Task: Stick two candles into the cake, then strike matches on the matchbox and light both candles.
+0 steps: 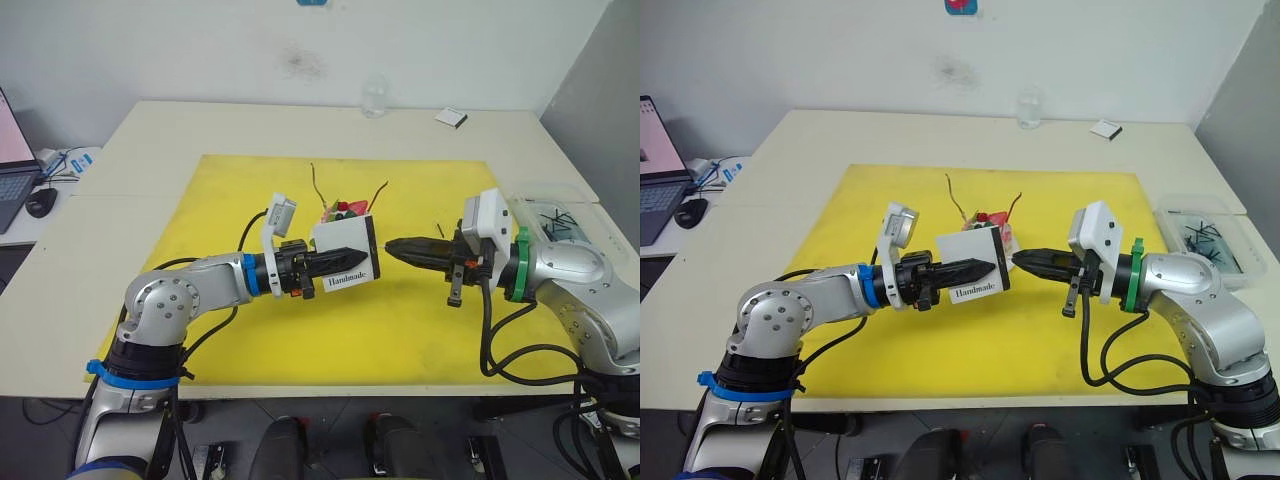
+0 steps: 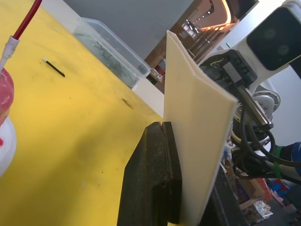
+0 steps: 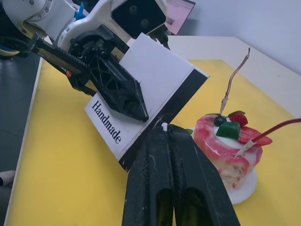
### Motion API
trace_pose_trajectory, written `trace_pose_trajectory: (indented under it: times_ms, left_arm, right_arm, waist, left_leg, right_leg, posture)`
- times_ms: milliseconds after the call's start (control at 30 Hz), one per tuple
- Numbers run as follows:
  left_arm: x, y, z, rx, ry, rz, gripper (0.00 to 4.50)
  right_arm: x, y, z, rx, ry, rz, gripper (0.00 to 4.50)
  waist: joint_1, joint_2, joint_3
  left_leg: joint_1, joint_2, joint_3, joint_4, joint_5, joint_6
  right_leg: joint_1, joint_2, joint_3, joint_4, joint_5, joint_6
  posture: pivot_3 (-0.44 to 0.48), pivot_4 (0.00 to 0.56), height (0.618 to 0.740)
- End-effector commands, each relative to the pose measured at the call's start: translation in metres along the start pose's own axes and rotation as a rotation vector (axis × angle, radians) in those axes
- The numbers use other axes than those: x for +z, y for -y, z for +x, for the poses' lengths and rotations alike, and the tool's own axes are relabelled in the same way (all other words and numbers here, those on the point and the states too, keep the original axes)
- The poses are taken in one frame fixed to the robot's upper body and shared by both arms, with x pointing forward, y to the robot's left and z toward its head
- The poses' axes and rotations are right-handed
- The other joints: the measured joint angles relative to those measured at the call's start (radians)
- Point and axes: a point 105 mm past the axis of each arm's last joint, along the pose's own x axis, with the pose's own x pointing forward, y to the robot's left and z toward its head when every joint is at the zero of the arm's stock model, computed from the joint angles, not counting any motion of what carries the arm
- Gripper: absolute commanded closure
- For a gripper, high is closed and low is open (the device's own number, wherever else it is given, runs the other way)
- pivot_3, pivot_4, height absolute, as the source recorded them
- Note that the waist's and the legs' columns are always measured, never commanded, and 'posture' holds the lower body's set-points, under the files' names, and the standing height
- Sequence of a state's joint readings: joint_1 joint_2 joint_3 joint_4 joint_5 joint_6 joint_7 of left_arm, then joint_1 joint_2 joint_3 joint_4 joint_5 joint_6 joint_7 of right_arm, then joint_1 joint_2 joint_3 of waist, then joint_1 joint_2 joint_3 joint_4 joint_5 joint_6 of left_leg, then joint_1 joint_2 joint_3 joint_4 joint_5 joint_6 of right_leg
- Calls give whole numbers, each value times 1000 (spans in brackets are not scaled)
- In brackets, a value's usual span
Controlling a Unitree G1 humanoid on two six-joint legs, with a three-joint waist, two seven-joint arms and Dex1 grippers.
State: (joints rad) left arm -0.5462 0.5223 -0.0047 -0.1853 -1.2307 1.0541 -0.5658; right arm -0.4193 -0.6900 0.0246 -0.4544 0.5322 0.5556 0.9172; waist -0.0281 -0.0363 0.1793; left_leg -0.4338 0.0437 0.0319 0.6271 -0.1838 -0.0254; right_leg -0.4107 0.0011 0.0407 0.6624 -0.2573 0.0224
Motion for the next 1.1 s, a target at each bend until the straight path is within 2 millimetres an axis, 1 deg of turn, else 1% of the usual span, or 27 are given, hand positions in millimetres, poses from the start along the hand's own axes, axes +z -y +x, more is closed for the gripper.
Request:
trace_pose_trajectory:
  times_ms: [33,233,433,567,733,867,967,1100]
  left_arm:
    - [10,7,0,-31,22,33,4500]
    - [10,9,0,-41,22,32,4500]
    - [7,13,0,-45,20,31,4500]
    - [6,8,-3,-19,21,30,4500]
    - [6,-4,-8,45,30,43,4500]
    - [8,-5,-6,42,34,43,4500]
    - [10,-4,-3,28,34,44,4500]
    - [12,-2,-1,9,35,45,4500]
  right_arm:
    - [7,-3,0,16,25,-39,4480]
    - [5,-4,4,22,19,-55,4480]
    - [9,-5,8,30,30,-67,4480]
    - [14,-3,8,29,35,-78,4480]
    - [20,-1,4,24,42,-102,4480]
    - [24,0,5,30,48,-118,4480]
    - [27,0,9,38,50,-126,4480]
    - [24,0,11,37,33,-130,4480]
  waist:
    - [0,0,0]
    - [0,0,0]
    - [0,0,0]
    - [0,0,0]
    - [0,0,0]
    - [0,0,0]
    - [0,0,0]
    - [0,0,0]
  left_leg:
    - [0,0,0,0,0,0]
    - [0,0,0,0,0,0]
    - [0,0,0,0,0,0]
    - [0,0,0,0,0,0]
    - [0,0,0,0,0,0]
    - [0,0,0,0,0,0]
    - [0,0,0,1,0,0]
    - [0,0,-1,1,0,0]
  right_leg:
    - [0,0,0,0,0,0]
    - [0,0,0,1,0,0]
    - [0,0,0,1,0,0]
    - [0,0,0,1,0,0]
    - [0,0,0,1,0,0]
    - [0,0,0,1,0,0]
    - [0,0,0,1,0,0]
    - [0,0,0,1,0,0]
  posture:
    - [0,150,740]
    - [0,150,740]
    - [0,150,740]
    - [0,150,740]
    - [0,150,740]
    - [0,150,740]
    - [0,150,740]
    - [0,150,740]
